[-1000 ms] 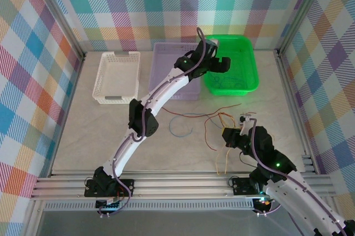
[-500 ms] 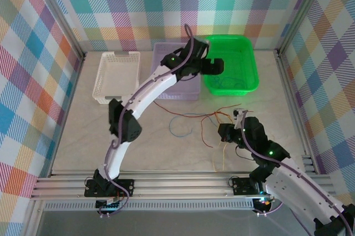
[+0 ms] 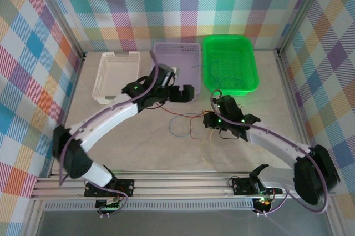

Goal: Untangle the cables

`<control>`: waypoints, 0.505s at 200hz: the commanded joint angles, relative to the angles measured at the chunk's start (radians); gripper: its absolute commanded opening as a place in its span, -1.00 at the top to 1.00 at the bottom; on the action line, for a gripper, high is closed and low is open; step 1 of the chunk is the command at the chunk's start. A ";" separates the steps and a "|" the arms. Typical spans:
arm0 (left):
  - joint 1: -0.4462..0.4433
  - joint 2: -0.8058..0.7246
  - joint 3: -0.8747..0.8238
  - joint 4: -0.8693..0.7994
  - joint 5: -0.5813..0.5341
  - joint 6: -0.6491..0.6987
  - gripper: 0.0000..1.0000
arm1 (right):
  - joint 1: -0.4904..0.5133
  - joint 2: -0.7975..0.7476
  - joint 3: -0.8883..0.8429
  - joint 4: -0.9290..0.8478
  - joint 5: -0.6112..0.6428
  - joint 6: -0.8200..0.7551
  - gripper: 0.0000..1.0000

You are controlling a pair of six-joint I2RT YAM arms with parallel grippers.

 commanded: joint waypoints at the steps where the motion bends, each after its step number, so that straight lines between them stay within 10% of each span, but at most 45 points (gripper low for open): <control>1: 0.010 -0.093 -0.135 0.047 0.010 -0.022 -1.00 | -0.003 0.081 0.069 0.051 -0.059 -0.018 1.00; 20: 0.010 -0.146 -0.242 0.067 0.047 -0.069 -0.99 | -0.003 0.133 0.110 0.046 -0.088 -0.015 0.99; 64: 0.011 -0.313 -0.391 0.047 -0.050 -0.118 -1.00 | -0.003 0.111 0.214 -0.123 0.016 -0.109 -0.10; 101: 0.038 -0.368 -0.488 0.066 -0.098 -0.144 -1.00 | -0.040 0.127 0.399 -0.243 0.124 -0.232 -0.42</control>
